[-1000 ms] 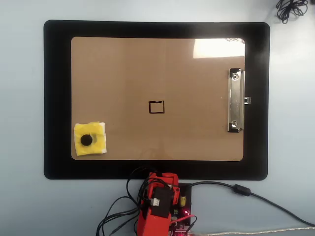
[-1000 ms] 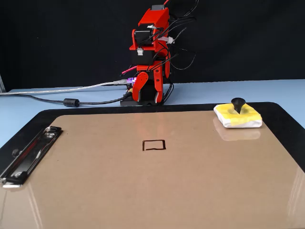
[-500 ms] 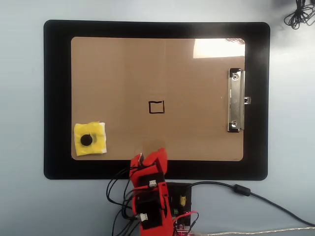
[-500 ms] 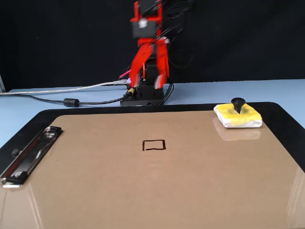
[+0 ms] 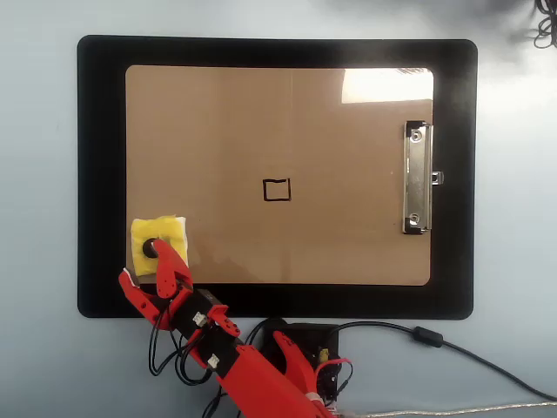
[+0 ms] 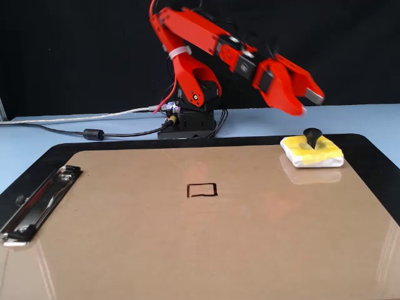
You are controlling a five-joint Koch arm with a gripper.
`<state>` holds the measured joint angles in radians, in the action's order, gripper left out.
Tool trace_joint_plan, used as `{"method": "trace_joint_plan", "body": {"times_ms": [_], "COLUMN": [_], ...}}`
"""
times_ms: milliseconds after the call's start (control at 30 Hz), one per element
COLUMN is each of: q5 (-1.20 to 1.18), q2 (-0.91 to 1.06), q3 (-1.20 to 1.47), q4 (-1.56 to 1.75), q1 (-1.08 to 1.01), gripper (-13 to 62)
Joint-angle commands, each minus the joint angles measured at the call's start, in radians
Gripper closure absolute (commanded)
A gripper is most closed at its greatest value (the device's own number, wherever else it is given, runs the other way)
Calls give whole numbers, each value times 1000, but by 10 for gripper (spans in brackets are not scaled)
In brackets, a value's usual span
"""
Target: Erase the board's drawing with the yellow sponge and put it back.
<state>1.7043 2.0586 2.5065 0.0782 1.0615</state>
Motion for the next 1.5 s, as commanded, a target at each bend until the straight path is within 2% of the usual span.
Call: {"method": "trace_joint_plan", "body": {"times_ms": [0, 167, 1167, 1467], "q5": [-61, -92, -92, -94], "q2": [-61, -199, -293, -383], "q3": [-8, -12, 26, 28], "q4": [184, 250, 262, 430], "q1": [21, 17, -46, -44], "gripper": [165, 163, 166, 184]}}
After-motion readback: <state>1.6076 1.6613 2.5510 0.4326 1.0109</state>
